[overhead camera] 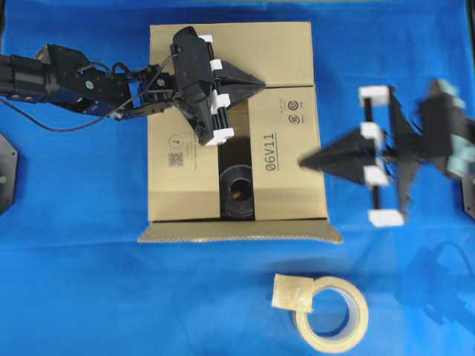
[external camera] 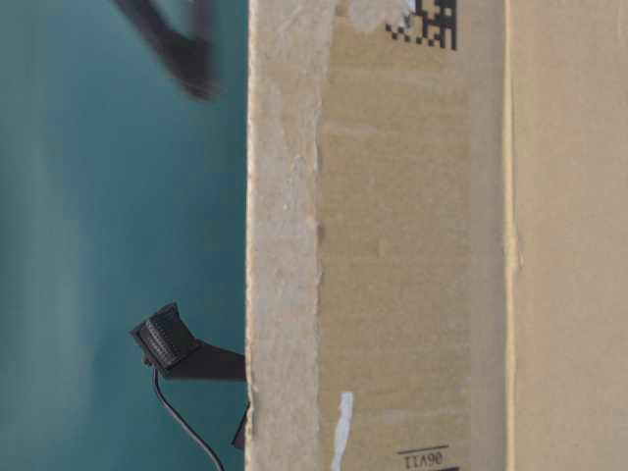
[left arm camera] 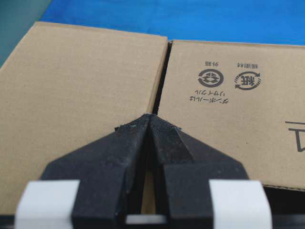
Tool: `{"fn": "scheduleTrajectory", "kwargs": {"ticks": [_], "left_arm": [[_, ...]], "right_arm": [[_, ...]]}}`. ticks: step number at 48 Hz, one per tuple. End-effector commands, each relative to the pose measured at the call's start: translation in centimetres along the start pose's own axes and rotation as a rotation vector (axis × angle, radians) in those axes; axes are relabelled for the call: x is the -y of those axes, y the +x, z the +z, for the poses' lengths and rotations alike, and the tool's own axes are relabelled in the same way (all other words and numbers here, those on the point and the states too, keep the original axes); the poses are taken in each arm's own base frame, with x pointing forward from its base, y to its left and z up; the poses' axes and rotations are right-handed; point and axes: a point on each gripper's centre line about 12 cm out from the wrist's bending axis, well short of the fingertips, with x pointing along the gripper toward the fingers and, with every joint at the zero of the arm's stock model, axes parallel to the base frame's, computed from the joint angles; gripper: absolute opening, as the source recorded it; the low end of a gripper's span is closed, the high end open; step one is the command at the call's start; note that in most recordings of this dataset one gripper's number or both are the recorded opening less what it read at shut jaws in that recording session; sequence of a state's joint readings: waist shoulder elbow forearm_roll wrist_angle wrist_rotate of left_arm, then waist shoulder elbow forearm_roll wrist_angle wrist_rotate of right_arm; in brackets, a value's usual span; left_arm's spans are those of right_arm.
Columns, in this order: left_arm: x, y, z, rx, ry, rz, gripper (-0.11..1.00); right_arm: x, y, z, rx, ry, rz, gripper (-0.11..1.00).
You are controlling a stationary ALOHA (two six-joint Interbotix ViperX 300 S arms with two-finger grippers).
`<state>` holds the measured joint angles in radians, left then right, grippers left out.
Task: Close the cardboard box.
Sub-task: 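Swing the front flap up and over with the right gripper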
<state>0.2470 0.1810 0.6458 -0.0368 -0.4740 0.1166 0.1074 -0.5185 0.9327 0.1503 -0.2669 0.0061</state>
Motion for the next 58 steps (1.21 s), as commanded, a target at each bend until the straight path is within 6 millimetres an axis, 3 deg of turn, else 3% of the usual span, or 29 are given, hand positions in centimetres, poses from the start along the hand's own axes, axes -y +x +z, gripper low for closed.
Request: {"fn": "scheduleTrajectory", "kwargs": {"ticks": [1,10,22,34,43,58], "left_arm": [[0.1,-0.1,0.3,0.002,-0.002,-0.003,0.00],[0.1,-0.1,0.3,0.002,-0.002,-0.003,0.00],[0.1,-0.1,0.3,0.000,-0.002,-0.003,0.00],[0.1,-0.2,0.2,-0.001,-0.002,-0.003,0.00],[0.1,-0.2,0.2,-0.001,-0.002,-0.003,0.00],[0.1,-0.2,0.3,0.000,-0.005,-0.003,0.00]], "right_arm": [[-1.9,-1.0,1.1,0.046,-0.007,0.069,0.00],[-5.3,-1.5,-0.4,0.006,-0.039,0.190,0.00],[-6.8,0.2,-3.9,-0.071,-0.053,0.226,0.00],[-6.8,0.6,-5.0,-0.087,-0.054,0.220,0.00],[-6.4,0.6,-4.6,-0.075,-0.050,0.209,0.00],[-3.4,0.4,-3.3,-0.054,-0.029,0.113,0.00]]}}
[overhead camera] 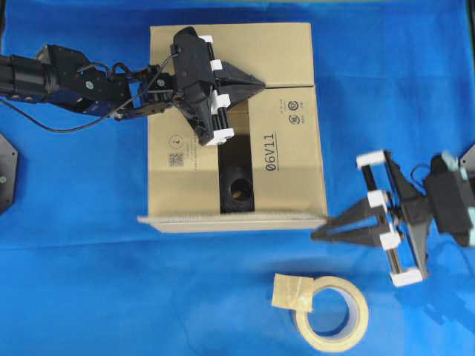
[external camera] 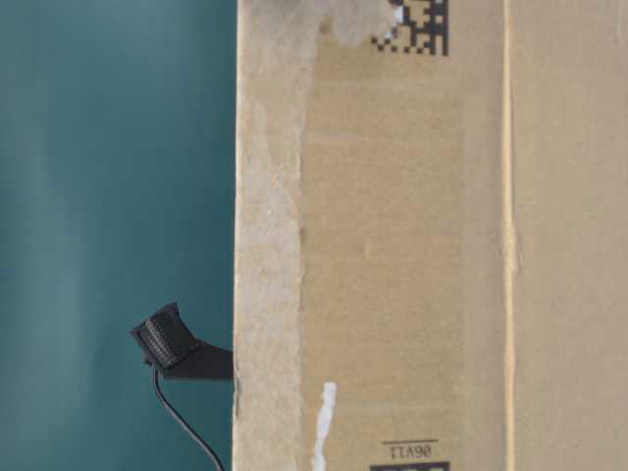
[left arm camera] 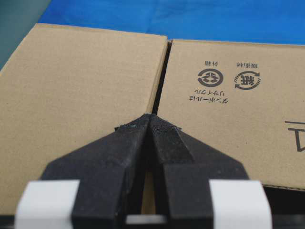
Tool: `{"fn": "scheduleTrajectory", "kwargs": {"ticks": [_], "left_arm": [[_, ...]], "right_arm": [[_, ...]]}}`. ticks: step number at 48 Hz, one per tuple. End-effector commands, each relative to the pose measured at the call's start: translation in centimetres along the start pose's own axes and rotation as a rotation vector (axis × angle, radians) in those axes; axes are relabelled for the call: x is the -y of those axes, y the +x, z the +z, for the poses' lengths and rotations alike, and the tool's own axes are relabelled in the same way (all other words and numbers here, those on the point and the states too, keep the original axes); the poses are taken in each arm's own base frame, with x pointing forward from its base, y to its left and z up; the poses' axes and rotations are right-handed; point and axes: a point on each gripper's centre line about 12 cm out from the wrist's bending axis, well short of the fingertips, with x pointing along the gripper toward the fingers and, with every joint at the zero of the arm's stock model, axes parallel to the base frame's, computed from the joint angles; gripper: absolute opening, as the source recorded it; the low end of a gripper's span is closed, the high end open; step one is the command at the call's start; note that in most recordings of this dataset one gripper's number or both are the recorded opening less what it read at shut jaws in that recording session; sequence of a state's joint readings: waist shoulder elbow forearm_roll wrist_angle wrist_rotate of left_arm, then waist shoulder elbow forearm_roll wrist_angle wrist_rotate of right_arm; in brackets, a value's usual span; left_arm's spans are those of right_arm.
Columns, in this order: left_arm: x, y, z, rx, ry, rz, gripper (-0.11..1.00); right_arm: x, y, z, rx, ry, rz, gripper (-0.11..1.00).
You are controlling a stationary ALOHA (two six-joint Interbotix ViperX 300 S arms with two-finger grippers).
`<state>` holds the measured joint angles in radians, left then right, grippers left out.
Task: Close the cardboard box.
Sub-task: 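Swing the front flap up and over with the right gripper, then hold the front flap with the right gripper, lift the left gripper to the back flap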
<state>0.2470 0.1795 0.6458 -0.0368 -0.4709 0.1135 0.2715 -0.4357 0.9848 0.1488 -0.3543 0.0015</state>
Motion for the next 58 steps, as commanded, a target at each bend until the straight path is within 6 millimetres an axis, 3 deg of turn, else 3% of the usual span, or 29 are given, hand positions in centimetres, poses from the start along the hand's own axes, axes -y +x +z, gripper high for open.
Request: {"fn": "scheduleTrajectory", "kwargs": {"ticks": [1,27,43,58], "left_arm": [[0.1,-0.1,0.2,0.000,-0.002,-0.003,0.00],[0.1,-0.1,0.2,0.000,-0.005,-0.003,0.00],[0.3,-0.2,0.3,0.002,-0.008,-0.007,0.00],[0.4,-0.2,0.3,0.002,-0.006,-0.009,0.00]], "right_arm": [[1.1,-0.2,0.7,0.010,0.013,-0.036,0.00],[6.6,-0.1,-2.1,-0.179,0.071,-0.215,0.00],[7.4,1.1,-5.0,-0.284,0.092,-0.240,0.00],[7.6,1.4,-5.6,-0.298,0.109,-0.248,0.00]]}}
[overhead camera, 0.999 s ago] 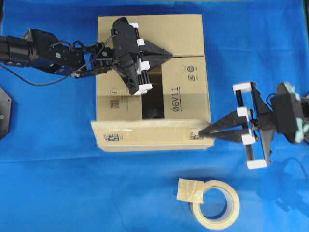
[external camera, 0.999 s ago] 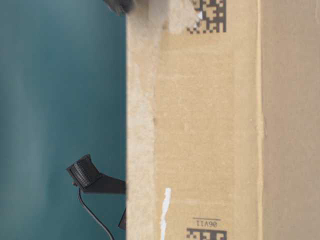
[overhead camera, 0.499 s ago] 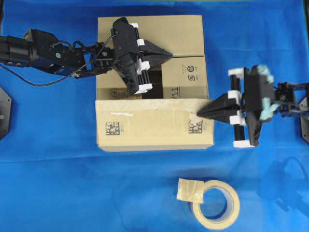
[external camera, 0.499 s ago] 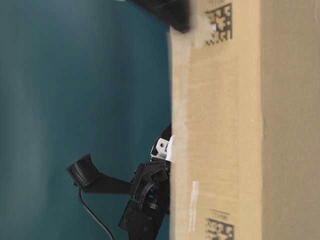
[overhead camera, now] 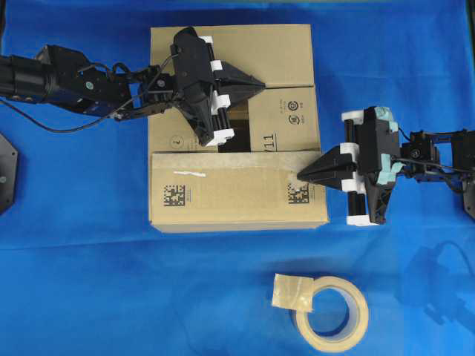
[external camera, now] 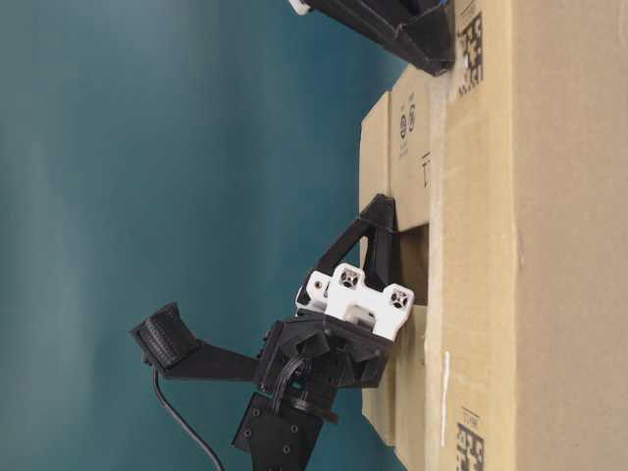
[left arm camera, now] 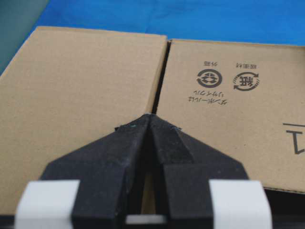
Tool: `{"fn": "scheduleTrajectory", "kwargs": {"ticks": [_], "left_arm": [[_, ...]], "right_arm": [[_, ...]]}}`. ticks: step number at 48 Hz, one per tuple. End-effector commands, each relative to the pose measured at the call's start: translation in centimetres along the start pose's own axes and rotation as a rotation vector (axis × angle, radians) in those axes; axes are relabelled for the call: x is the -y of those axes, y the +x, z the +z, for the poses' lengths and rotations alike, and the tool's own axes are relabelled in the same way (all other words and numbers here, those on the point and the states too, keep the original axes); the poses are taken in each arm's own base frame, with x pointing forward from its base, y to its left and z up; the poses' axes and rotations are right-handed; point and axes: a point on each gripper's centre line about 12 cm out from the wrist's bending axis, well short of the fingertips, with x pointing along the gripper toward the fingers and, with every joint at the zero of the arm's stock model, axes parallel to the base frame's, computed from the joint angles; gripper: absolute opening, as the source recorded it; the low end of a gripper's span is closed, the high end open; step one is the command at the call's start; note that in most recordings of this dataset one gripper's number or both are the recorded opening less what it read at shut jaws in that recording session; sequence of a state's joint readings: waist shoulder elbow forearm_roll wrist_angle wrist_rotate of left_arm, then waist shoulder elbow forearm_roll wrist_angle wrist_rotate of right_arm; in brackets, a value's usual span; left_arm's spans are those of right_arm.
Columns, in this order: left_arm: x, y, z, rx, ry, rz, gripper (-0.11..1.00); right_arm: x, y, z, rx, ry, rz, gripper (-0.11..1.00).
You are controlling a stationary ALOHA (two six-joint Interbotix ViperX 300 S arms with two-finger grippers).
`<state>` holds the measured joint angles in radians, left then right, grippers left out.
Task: Close the cardboard box.
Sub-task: 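Hold the front flap with the right gripper, lift the left gripper to the back flap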
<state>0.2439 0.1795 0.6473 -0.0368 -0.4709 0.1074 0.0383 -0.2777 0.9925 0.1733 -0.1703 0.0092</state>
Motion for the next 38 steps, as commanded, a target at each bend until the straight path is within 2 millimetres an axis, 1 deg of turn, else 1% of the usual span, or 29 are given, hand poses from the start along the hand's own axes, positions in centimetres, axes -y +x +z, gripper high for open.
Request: {"fn": "scheduleTrajectory", "kwargs": {"ticks": [1,8,13,28,31,34,38], "left_arm": [[0.2,-0.1,0.3,0.004,-0.003,-0.006,0.00],[0.2,-0.3,0.8,0.004,-0.006,-0.006,0.00],[0.2,-0.9,2.0,0.007,-0.009,-0.009,0.00],[-0.4,-4.3,9.1,0.035,0.015,-0.012,0.00],[-0.9,-4.7,10.2,0.042,0.014,-0.004,0.00],[-1.8,-5.0,11.1,0.036,0.026,0.015,0.00],[-3.4,-5.0,11.6,0.007,0.056,0.044,0.00]], "right_arm": [[-0.1,0.0,0.5,0.018,0.001,0.003,0.00],[-0.1,0.0,0.6,0.024,0.001,0.003,0.00],[-0.1,0.0,0.7,0.030,0.001,0.003,0.00],[-0.1,0.0,0.7,0.035,0.001,0.003,0.00],[-0.1,0.0,0.7,0.035,0.000,0.003,0.00],[-0.1,0.0,0.8,0.039,0.000,0.003,0.00],[-0.1,0.0,0.9,0.046,0.000,0.003,0.00]]}}
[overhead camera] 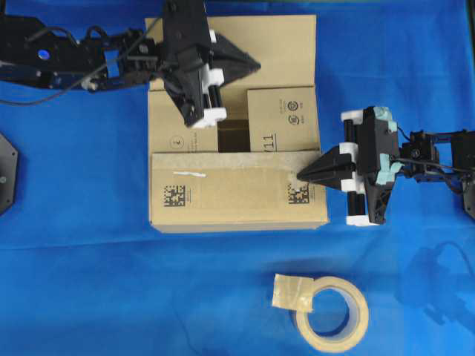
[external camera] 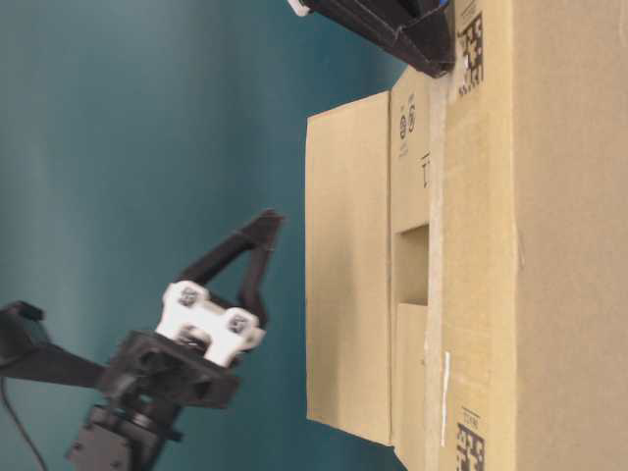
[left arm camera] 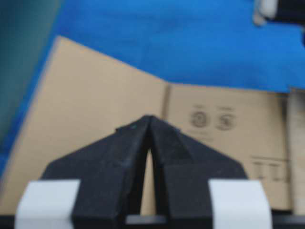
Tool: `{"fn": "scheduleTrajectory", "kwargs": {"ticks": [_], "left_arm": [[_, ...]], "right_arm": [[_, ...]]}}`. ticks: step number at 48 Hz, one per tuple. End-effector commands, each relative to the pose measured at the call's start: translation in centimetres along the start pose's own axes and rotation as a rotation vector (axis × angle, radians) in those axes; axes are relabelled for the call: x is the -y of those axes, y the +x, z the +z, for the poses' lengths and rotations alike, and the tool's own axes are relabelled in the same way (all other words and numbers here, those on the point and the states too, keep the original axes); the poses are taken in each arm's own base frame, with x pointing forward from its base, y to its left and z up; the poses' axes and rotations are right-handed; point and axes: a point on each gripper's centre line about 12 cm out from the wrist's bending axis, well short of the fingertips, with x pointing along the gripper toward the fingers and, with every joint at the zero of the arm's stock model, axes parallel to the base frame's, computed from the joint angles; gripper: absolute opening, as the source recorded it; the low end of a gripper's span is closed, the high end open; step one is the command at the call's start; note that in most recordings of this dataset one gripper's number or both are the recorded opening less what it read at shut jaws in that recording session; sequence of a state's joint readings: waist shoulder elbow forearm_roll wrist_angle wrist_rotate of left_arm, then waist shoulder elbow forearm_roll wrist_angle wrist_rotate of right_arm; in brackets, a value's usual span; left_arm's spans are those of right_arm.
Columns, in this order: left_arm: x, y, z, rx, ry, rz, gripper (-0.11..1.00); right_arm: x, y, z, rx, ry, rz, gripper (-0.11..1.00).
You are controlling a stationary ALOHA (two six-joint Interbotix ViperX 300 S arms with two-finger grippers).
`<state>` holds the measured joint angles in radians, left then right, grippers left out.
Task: Close the cardboard box.
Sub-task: 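Hold the front flap with the right gripper, lift the left gripper to the back flap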
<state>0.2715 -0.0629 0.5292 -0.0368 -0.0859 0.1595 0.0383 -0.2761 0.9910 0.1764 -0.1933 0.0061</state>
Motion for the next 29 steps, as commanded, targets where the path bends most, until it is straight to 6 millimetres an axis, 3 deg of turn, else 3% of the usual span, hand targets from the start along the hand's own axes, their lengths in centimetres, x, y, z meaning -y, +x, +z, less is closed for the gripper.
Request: {"fn": "scheduleTrajectory", "kwargs": {"ticks": [1,16,29], "left_arm": [[-2.1,-0.7,2.4,0.022,0.023,0.041,0.00],[-9.7,0.5,2.4,-0.171,-0.024,0.156,0.00],[-12.5,2.4,0.1,-0.365,-0.073,0.163,0.00]], "right_arm": [[-0.1,0.0,0.6,0.024,-0.002,0.004,0.00],[-0.1,0.0,0.7,0.035,-0.003,0.002,0.00],[-0.1,0.0,0.7,0.038,-0.006,0.002,0.00]]}}
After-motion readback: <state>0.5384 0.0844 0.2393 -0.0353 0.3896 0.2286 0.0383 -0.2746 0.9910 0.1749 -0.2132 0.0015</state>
